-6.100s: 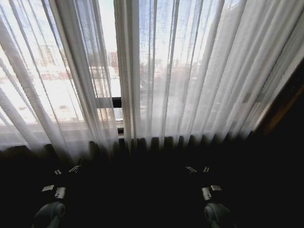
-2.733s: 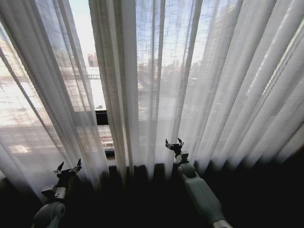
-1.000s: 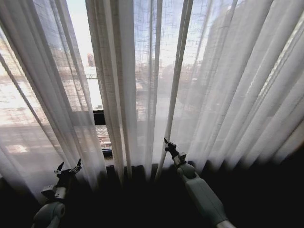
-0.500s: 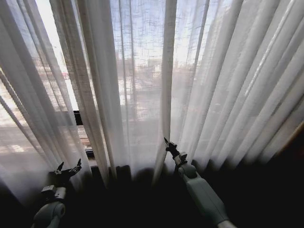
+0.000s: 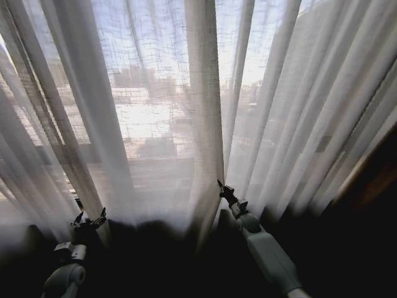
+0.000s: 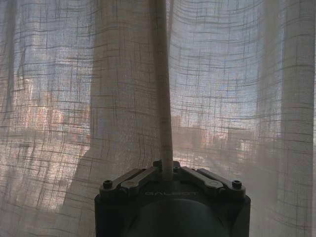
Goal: Open the curtains by pulling them apart, changing their state from closed to fully open.
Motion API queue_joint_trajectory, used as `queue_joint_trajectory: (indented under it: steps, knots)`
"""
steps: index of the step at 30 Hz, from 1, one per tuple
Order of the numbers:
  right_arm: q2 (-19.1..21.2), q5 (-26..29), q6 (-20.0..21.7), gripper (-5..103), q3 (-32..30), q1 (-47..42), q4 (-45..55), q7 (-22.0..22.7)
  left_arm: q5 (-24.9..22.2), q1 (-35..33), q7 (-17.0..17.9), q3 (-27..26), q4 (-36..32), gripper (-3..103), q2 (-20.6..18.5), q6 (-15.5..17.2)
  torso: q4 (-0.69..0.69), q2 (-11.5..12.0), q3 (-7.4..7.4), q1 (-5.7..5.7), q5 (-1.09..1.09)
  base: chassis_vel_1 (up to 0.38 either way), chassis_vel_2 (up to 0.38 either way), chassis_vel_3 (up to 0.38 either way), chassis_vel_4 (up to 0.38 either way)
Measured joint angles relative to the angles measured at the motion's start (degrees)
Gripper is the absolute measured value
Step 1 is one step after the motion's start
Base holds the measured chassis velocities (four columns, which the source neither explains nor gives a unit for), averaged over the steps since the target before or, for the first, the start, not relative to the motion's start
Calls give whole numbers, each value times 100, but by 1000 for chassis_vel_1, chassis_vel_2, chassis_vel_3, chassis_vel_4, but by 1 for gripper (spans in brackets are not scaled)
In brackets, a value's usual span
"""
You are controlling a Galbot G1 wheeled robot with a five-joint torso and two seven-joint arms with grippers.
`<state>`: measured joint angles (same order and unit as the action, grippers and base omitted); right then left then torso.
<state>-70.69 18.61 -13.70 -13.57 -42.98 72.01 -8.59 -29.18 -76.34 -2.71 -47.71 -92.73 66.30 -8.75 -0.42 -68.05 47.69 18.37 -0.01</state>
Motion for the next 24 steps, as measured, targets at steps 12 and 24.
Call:
queue_joint_trajectory:
  steps: [12, 24]
  knots:
    - [-16, 8, -16, 0, -28, -48, 23, -53, 0, 0, 0, 0, 0, 100, 1, 0, 0, 0, 0, 0, 2, -355, -347, 359, 352]
    - [19, 17, -25, 0, -79, -157, 114, -108, 0, 0, 0, 0, 0, 100, 0, 0, 0, 0, 0, 0, 3, -350, -347, 351, 360]
